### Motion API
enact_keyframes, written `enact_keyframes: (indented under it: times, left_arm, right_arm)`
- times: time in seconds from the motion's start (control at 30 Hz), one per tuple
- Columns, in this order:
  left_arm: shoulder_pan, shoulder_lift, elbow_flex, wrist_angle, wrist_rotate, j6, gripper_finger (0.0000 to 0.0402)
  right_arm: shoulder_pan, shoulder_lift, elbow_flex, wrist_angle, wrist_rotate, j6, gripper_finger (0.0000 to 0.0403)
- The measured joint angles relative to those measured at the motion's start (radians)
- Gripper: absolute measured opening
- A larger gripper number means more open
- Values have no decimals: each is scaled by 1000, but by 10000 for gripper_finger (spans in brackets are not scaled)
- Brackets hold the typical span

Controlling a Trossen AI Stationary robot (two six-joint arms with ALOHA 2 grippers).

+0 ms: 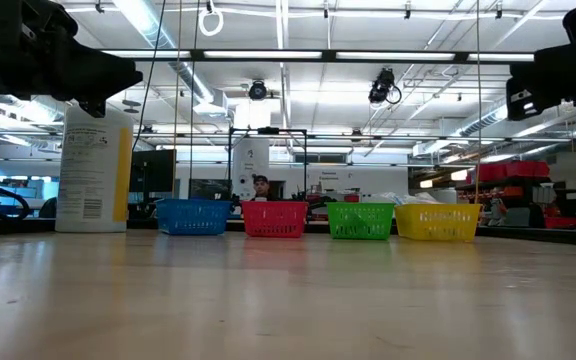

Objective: Pick & Place Travel size toiletries
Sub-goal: Return to Home Position

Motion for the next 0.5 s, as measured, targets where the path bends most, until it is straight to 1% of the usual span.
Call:
enact_keyframes:
  times: [0.07,0.5]
  left_arm:
    - [0,0,0,0,0,0,127]
    - [0,0,0,0,0,0,127]
  right_arm:
    - [0,7,-17,48,5,-3,120]
    - [0,18,-17,47,-1,-8,120]
